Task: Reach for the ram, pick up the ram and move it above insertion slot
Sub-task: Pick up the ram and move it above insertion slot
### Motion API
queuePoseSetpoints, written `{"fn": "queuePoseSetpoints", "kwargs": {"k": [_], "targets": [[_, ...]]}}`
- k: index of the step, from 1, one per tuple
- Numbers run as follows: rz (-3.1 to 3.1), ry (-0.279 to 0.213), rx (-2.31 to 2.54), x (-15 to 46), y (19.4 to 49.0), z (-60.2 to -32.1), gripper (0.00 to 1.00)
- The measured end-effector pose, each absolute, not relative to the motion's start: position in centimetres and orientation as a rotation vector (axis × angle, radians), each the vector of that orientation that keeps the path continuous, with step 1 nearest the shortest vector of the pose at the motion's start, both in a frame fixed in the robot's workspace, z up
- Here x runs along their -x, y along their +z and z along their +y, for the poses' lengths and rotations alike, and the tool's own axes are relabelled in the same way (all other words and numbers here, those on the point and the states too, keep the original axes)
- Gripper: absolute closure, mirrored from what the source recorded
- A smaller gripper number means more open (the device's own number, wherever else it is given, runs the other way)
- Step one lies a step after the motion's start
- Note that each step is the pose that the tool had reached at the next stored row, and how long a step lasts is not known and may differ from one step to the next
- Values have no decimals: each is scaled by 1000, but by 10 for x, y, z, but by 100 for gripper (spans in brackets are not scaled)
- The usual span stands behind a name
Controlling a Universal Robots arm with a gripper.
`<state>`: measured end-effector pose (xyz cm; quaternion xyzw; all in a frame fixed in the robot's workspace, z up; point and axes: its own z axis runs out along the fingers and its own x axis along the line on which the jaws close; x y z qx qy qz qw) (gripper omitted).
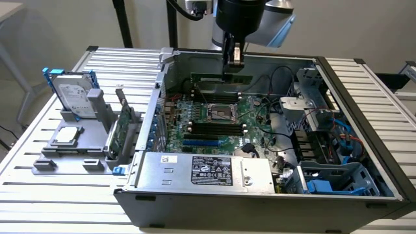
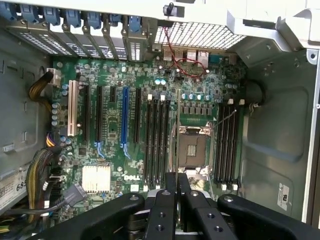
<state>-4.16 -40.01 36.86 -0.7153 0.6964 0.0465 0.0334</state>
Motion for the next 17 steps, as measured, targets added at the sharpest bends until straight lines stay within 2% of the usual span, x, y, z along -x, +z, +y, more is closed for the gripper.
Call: {"fn": "queuePoseSetpoints", "kwargs": {"k": [17], "targets": [[2148,134,2205,42,368,-393,87]]}}
